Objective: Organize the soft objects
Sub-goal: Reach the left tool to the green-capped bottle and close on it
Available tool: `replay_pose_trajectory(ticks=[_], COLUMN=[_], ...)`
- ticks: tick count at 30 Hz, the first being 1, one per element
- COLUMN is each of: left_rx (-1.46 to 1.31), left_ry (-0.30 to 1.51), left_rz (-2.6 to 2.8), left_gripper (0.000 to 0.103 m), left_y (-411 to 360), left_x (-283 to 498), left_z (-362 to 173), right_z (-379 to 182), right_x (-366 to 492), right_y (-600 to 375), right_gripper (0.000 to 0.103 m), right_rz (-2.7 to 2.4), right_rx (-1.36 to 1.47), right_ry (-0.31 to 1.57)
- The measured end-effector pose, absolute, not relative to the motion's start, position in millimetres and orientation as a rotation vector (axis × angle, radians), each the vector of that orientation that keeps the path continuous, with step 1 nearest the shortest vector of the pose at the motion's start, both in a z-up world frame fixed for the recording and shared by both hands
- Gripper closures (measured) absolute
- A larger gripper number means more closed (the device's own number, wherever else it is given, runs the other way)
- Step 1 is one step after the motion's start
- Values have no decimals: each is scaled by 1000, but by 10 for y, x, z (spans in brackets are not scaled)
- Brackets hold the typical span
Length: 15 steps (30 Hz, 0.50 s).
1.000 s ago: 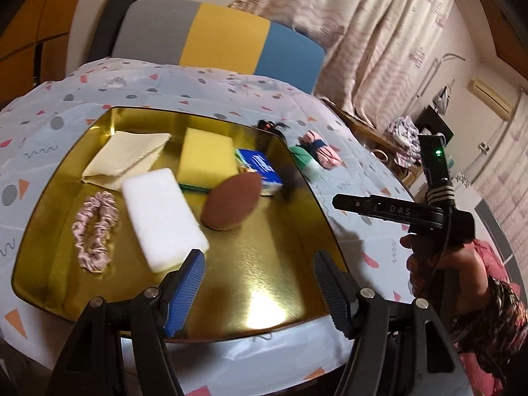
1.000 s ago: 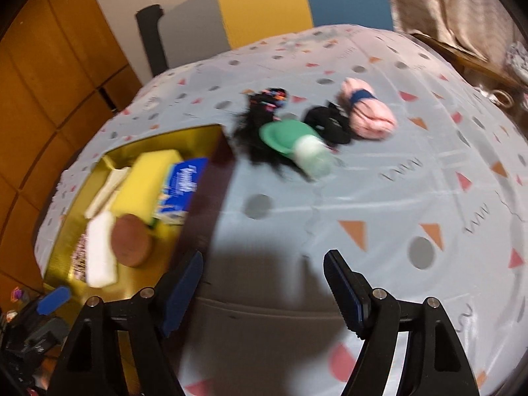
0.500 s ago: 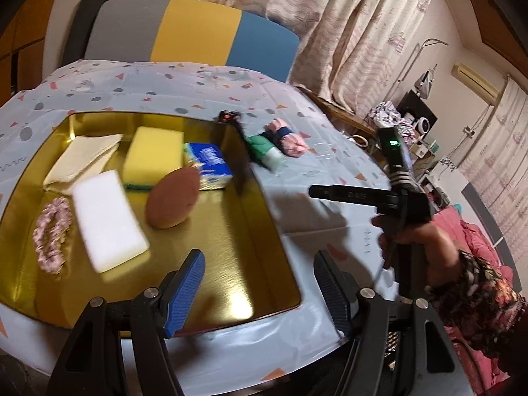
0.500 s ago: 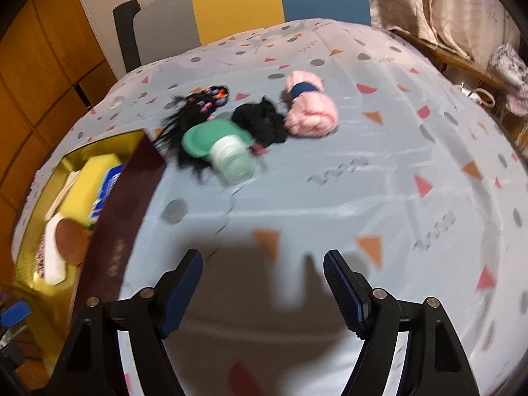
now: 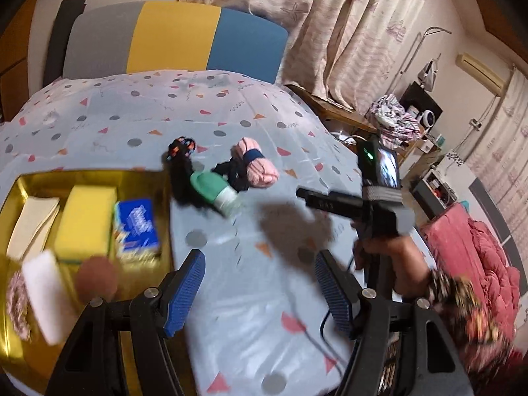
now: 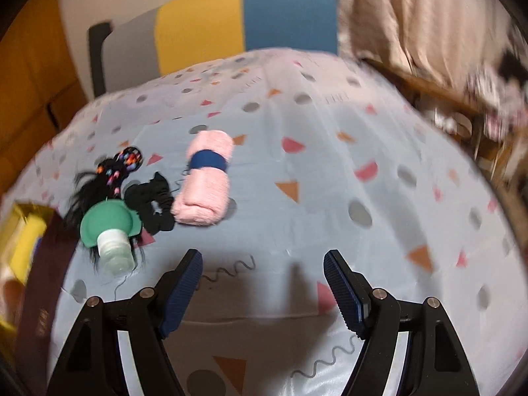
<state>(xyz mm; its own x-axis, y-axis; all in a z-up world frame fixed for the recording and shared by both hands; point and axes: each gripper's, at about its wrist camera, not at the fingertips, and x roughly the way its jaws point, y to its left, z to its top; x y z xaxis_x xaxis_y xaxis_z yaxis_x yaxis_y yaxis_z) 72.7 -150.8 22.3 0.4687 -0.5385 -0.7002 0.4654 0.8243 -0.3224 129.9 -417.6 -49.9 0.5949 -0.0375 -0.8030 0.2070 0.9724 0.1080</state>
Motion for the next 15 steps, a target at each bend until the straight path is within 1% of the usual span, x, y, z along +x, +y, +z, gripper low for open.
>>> replay_pose_trajectory(ticks=[4, 8, 15], left_rx=[-94, -96, -129], left_ry=[940, 993, 1085], left_rz=[-569, -458, -325], left_gripper=[33, 33, 33], left_y=[-1813, -2048, -2216], left_x=[1063, 1439, 1972], left_z=[144, -56, -407], right_z=[-403, -291, -265], right_x=[1304, 1263, 1268], right_y=[-4282, -4255, -4203], right_gripper=[26, 21, 21], right_rz=[-166, -155, -133], right_rx=[264, 287, 292], right_ry=[910, 876, 880])
